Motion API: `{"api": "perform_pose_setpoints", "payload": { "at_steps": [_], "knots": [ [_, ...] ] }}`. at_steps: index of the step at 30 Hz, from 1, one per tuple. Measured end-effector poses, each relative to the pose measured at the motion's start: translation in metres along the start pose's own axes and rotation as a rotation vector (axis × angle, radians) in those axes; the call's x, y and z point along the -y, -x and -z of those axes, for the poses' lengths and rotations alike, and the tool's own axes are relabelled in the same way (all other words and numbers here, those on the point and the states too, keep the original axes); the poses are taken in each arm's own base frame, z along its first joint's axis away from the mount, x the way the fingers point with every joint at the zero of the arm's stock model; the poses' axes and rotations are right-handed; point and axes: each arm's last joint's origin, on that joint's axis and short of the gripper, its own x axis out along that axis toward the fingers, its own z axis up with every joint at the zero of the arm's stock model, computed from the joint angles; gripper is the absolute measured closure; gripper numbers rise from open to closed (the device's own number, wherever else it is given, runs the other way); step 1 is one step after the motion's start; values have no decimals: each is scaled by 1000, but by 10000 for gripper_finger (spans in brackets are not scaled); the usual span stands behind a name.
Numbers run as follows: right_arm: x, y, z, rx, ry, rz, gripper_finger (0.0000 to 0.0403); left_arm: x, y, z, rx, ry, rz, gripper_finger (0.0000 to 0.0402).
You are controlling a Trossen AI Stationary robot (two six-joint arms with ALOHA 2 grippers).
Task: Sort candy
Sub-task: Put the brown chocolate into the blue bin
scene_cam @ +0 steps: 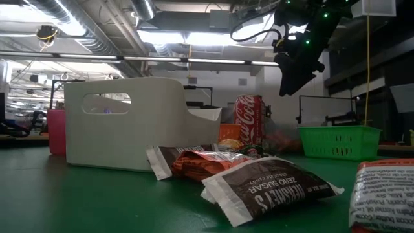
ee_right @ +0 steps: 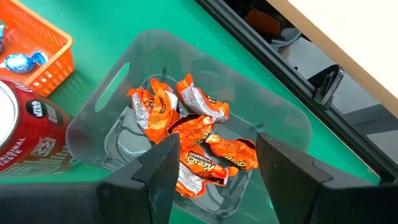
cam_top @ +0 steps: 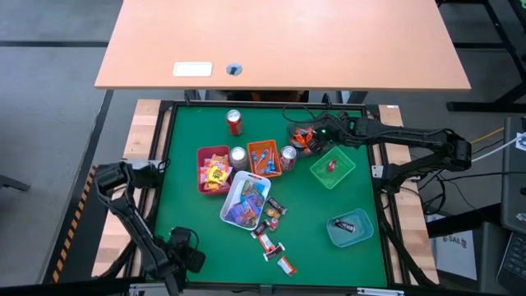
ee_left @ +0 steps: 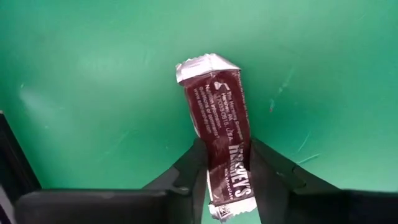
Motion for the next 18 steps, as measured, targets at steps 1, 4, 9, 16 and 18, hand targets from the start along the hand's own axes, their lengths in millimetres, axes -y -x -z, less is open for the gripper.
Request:
{"api": "perform_pose_setpoints", "payload": {
  "at_steps": [1, 4, 9, 16, 18],
  "knots": [
    [0, 0, 0, 0, 0, 0, 194, 0, 0, 0, 12, -2, 11, 318],
    [0, 0, 0, 0, 0, 0, 194, 1, 0, 0, 42, -6, 38, 334],
    [0, 0, 0, -2, 1, -4, 194, 1, -1, -1, 60, -7, 57, 331],
    [-5, 0, 2, -52, 36, -173, 194, 3, -1, -1, 72, -5, 79, 333],
    [-7, 1, 2, -68, 49, -234, 194, 3, 0, -1, 83, -3, 101, 335]
  ]
}}
